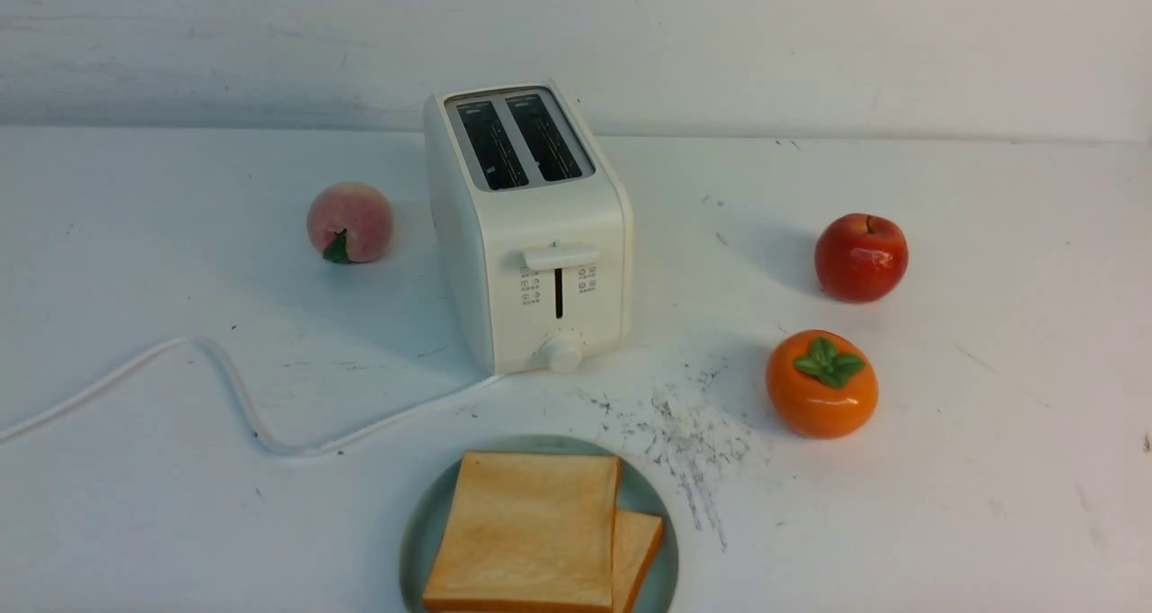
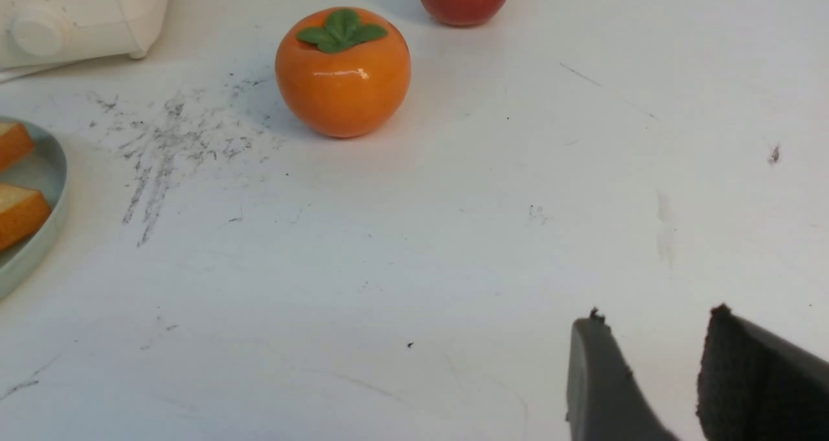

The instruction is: Take toasted bread from bread machine on white table place on plate.

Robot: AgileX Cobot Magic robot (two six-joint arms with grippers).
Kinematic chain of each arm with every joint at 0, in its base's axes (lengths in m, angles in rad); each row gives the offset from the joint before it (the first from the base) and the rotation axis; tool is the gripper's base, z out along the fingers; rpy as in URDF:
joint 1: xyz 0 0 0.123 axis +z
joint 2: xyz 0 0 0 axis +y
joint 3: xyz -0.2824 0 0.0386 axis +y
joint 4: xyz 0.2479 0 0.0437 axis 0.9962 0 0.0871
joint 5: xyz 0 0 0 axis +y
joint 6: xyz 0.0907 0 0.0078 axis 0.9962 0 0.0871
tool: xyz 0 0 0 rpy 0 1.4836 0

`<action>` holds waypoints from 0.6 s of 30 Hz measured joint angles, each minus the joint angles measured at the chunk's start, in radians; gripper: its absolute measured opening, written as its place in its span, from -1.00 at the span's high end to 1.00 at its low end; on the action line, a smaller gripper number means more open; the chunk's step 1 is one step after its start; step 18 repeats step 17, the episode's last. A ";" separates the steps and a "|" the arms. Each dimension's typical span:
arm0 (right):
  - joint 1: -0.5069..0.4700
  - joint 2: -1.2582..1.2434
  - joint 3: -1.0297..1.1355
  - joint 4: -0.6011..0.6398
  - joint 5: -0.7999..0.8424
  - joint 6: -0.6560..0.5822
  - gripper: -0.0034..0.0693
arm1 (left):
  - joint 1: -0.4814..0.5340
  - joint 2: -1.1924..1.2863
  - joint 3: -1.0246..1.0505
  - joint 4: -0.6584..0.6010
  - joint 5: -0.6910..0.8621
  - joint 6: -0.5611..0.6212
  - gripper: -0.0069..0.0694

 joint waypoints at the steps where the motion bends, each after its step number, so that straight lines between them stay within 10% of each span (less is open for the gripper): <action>1: 0.000 0.000 0.000 0.000 0.000 0.000 0.25 | 0.000 0.000 0.000 0.000 0.000 0.000 0.39; 18: 0.000 0.000 0.000 0.000 0.000 0.000 0.25 | 0.000 0.000 0.000 0.000 0.000 0.000 0.34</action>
